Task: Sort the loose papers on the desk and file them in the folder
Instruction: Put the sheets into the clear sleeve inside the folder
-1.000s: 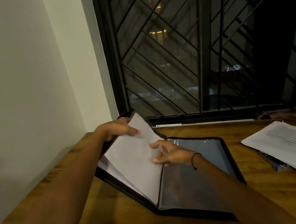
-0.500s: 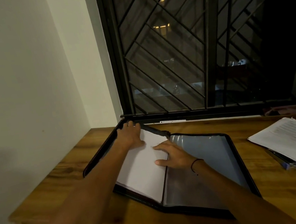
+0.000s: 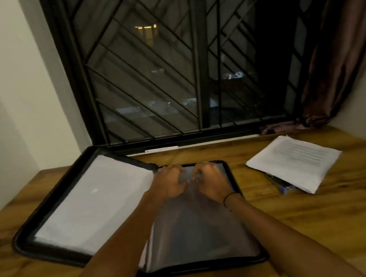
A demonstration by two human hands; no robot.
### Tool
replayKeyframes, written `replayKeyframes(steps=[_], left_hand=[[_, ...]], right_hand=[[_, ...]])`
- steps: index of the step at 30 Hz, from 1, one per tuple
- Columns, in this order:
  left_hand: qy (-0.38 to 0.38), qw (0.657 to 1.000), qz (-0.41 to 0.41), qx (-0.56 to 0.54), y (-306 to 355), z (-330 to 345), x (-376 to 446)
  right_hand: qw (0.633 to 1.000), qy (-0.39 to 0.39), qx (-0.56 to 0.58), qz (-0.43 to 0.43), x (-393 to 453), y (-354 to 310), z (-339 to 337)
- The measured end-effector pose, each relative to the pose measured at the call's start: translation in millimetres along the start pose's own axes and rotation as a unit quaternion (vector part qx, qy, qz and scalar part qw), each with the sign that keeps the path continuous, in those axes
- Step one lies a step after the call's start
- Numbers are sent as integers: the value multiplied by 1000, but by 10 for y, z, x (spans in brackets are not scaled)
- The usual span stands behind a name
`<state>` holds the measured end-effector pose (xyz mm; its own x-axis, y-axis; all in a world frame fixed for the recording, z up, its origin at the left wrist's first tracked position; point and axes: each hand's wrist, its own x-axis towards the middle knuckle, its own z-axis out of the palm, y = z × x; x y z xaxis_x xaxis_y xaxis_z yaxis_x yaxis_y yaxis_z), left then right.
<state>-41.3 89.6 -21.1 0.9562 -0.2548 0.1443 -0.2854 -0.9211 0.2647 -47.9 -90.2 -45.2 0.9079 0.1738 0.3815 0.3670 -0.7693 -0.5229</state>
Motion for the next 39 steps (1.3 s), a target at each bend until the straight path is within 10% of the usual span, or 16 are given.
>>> replayKeyframes(steps=[12,26,39], left_hand=[[-4,987,98,-127,972,571,569],[10,971,79,-227,1066,705,738],[-110,820,-136,-546,1191,413,547]], right_hand=[[931,-20,-294,214,-254,1031,-1047],[906,-50,-368,205,-310,824,-1081],[932,-7,-338,134,-377,155,-1186]])
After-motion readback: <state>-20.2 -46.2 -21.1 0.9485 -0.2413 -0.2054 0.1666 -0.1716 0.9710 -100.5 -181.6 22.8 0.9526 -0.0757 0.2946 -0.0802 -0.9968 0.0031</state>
